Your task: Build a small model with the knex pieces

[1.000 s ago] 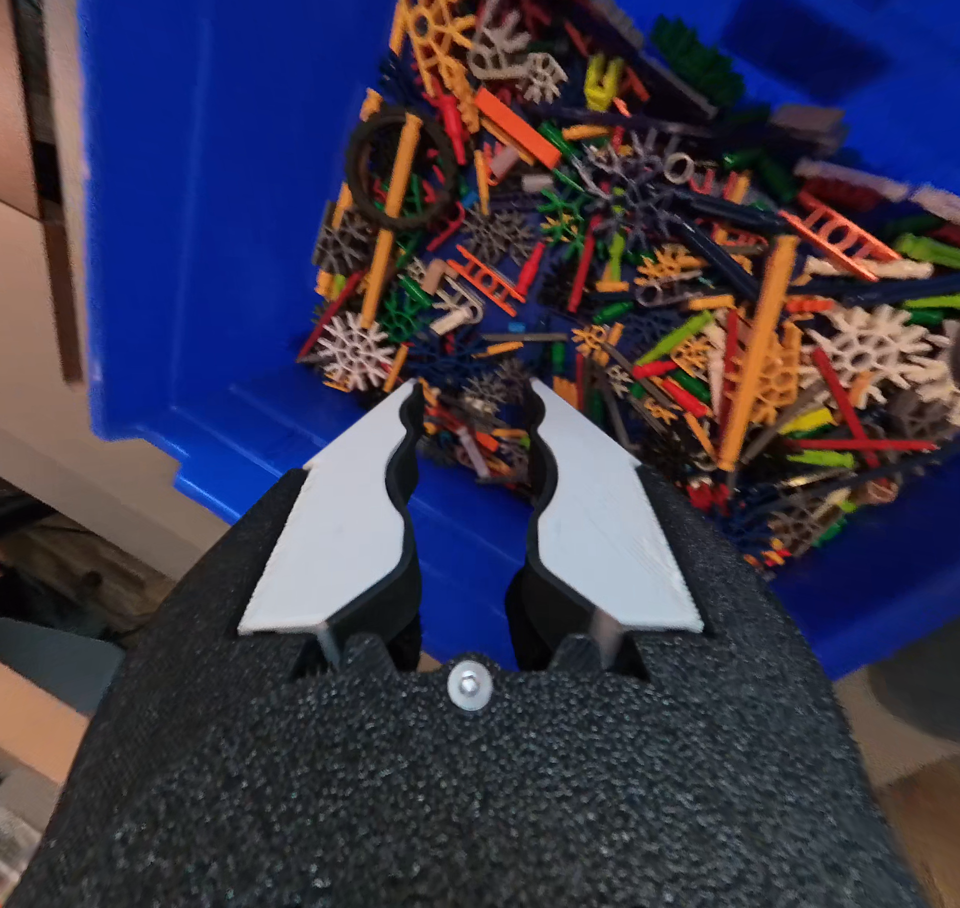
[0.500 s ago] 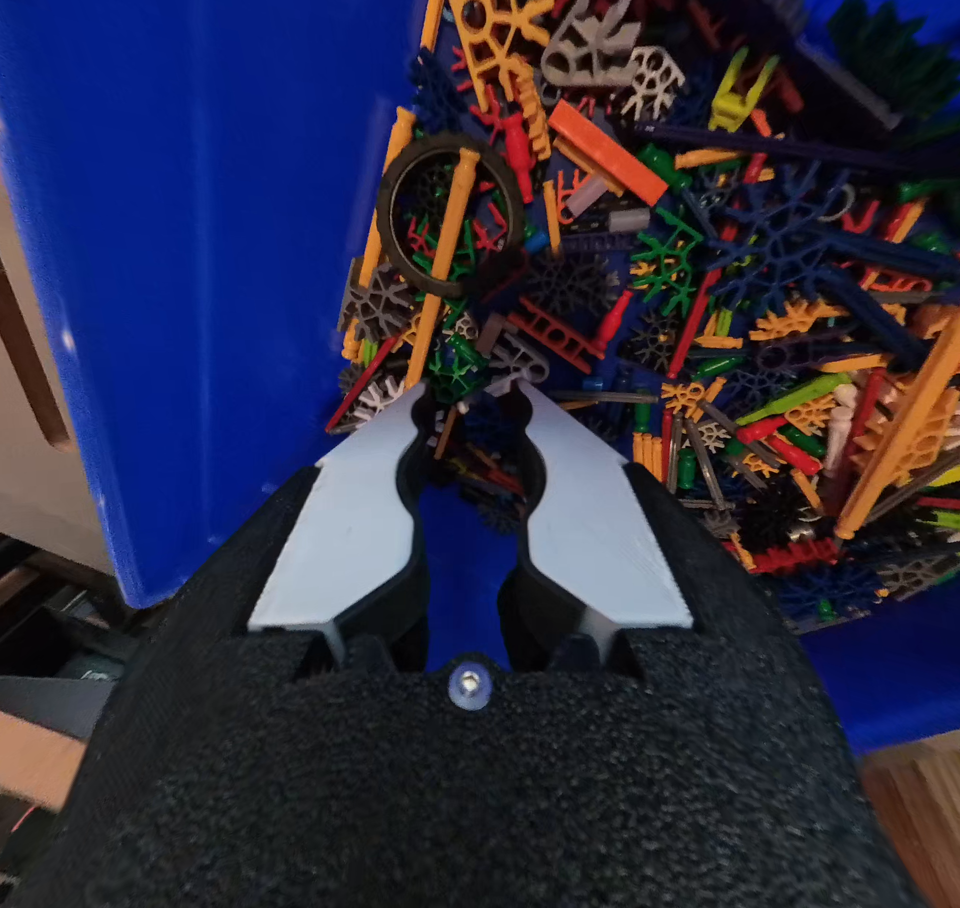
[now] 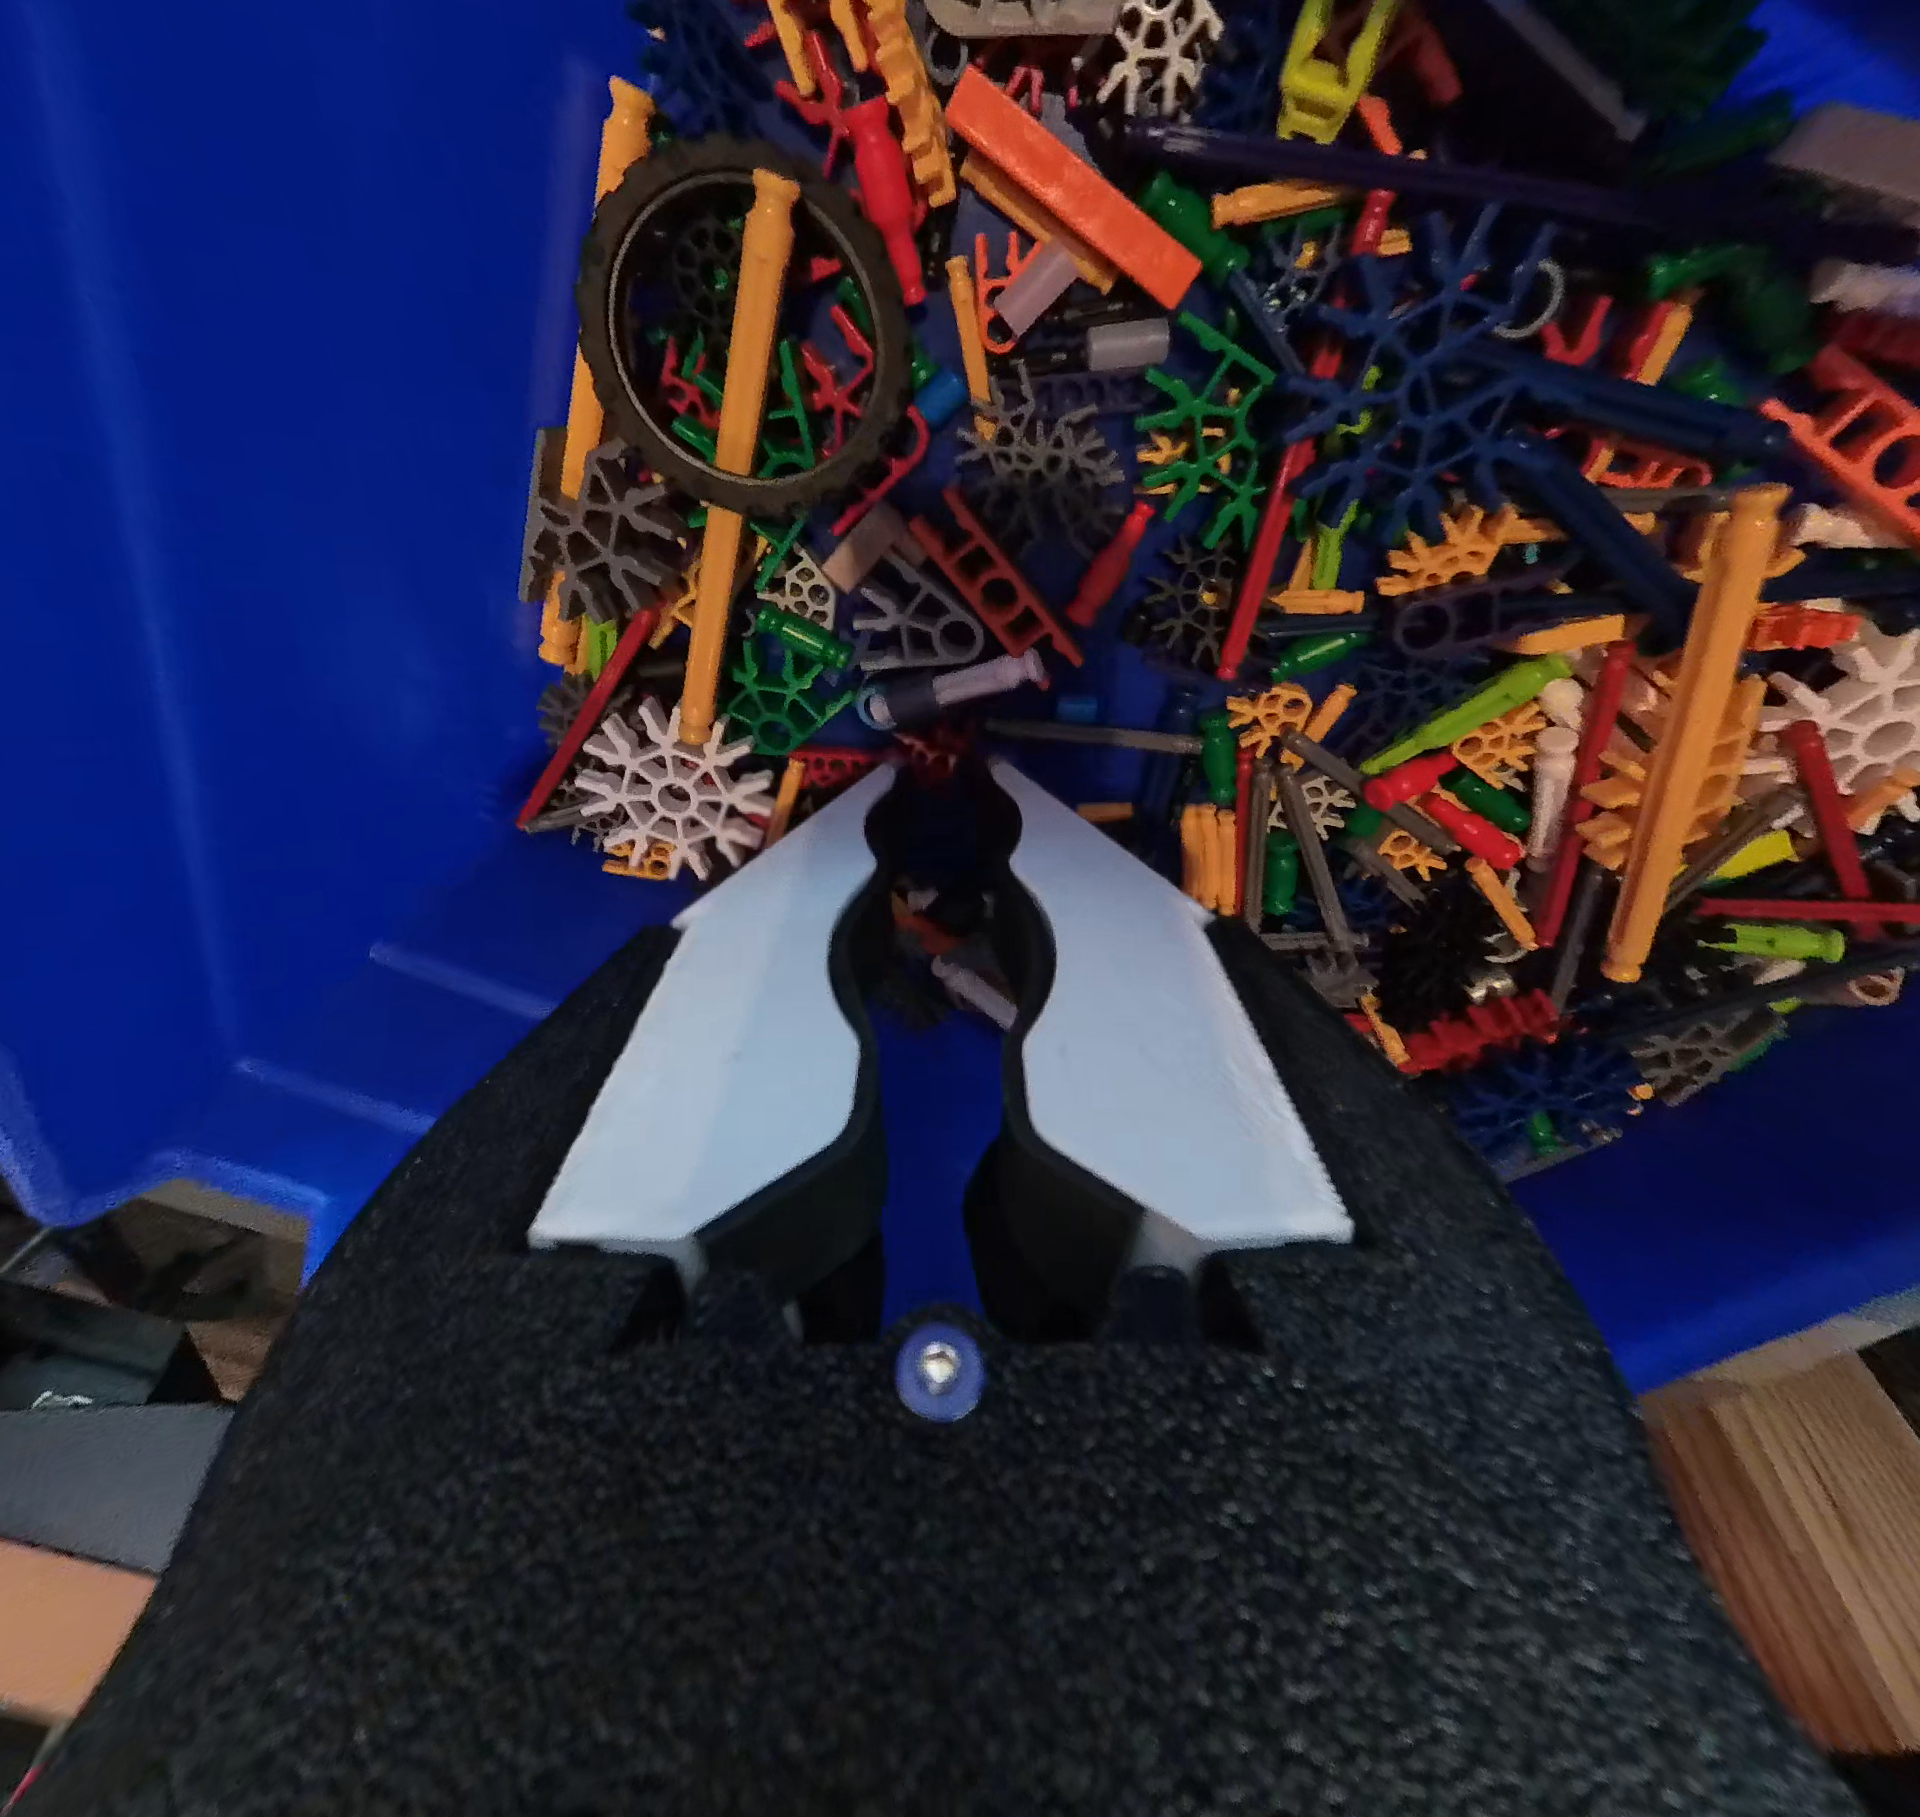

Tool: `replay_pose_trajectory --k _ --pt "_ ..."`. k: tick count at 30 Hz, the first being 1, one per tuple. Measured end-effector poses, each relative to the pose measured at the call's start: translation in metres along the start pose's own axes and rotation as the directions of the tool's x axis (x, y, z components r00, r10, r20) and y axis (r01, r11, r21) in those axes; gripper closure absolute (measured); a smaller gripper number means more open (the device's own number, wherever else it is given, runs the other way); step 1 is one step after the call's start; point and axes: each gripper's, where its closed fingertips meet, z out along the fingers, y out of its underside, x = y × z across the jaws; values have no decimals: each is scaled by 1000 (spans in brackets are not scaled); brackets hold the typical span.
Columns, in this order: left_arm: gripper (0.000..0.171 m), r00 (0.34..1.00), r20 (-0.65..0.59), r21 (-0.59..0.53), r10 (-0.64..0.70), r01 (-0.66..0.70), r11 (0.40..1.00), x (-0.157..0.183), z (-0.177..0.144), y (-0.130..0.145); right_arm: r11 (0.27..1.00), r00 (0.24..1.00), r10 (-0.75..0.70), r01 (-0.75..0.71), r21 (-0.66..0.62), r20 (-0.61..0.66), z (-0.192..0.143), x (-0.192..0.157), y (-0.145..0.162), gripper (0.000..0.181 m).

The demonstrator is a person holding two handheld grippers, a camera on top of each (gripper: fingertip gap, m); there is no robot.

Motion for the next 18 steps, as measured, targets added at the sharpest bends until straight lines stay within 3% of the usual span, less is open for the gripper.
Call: replay_pose_trajectory --k 6,8,18 --pt "162 998 -58 -11 -4 4 1000 22 -10 9 1000 1000 2 -2 0 1 0 0 0 171" --pt "154 997 -72 -31 -4 1 1000 27 -11 13 1000 1000 2 -2 0 1 0 0 0 171" --pt "153 998 6 80 -63 62 995 7 -35 8 1000 1000 2 -2 0 2 0 0 0 171"
